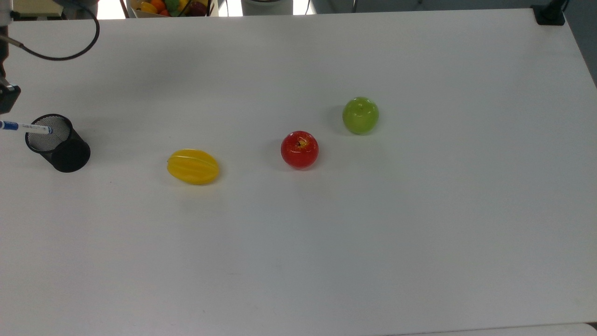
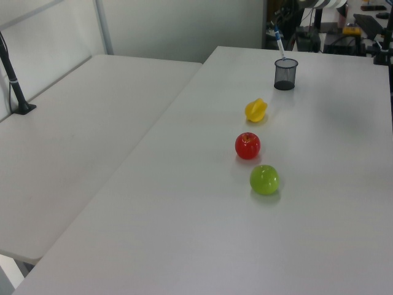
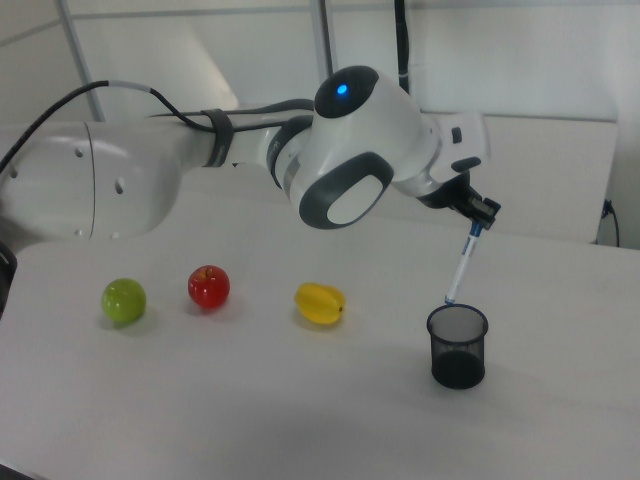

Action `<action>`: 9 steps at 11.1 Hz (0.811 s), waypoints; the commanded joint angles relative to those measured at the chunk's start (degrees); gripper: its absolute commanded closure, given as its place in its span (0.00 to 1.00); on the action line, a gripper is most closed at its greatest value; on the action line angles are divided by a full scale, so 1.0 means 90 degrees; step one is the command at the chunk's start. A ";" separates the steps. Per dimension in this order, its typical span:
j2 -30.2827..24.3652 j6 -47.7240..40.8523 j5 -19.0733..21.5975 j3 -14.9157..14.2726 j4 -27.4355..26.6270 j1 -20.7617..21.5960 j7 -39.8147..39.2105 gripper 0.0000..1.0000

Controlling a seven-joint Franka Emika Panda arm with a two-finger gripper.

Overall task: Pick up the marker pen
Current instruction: 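Carry the marker over the table between the yellow starfruit and red apple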

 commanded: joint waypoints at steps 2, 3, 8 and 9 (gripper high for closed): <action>-0.0729 0.0026 0.0210 -0.0165 -0.0173 0.0694 0.0059 0.99; -0.0759 -0.0033 0.0200 -0.0194 -0.0174 0.0870 0.0390 0.99; -0.1071 -0.1592 0.0083 -0.0146 -0.0135 0.1496 0.1096 0.99; -0.1159 -0.1992 0.0054 -0.0136 -0.0134 0.1632 0.1087 0.98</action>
